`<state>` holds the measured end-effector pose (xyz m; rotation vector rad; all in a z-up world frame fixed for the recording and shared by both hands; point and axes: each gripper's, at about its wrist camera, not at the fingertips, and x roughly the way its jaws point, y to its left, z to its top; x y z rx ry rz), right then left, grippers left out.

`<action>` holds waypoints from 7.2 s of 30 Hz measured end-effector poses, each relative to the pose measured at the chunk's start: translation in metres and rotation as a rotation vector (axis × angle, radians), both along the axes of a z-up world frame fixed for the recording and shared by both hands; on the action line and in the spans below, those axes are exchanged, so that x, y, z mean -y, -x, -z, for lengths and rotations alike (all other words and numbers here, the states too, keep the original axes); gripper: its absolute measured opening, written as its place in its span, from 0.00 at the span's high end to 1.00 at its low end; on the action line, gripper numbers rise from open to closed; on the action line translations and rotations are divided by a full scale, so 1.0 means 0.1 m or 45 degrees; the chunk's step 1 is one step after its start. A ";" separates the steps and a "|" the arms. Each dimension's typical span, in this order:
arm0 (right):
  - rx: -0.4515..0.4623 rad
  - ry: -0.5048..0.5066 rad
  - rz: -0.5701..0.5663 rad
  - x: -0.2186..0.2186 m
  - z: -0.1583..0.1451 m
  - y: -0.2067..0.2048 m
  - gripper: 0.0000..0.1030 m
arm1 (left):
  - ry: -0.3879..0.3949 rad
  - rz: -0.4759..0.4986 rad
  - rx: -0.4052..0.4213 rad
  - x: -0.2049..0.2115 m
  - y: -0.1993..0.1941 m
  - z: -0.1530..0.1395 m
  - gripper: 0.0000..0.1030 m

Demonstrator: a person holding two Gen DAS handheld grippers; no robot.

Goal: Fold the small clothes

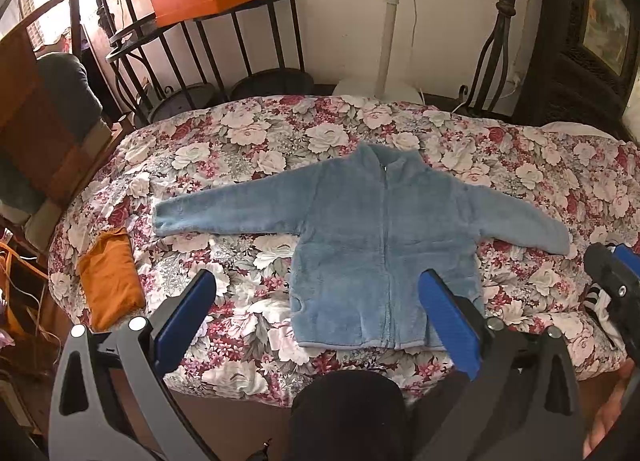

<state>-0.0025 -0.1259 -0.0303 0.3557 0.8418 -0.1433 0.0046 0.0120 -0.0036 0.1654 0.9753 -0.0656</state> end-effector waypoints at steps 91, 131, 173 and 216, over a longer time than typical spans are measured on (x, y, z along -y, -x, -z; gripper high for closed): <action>-0.404 0.135 -0.332 -0.26 1.69 -0.18 0.03 | 0.008 -0.162 -0.457 -0.35 -0.54 1.65 0.04; -0.483 -0.512 -0.040 0.74 2.50 0.18 0.77 | -0.212 -0.199 -0.615 -0.66 -0.70 2.54 0.04; -0.018 -0.716 0.460 2.85 2.56 -0.91 0.50 | -0.141 0.157 -0.372 1.04 -2.55 2.62 0.05; 0.086 -0.661 0.581 3.00 2.44 -0.96 0.92 | -0.059 0.260 -0.404 1.72 -2.58 2.64 0.04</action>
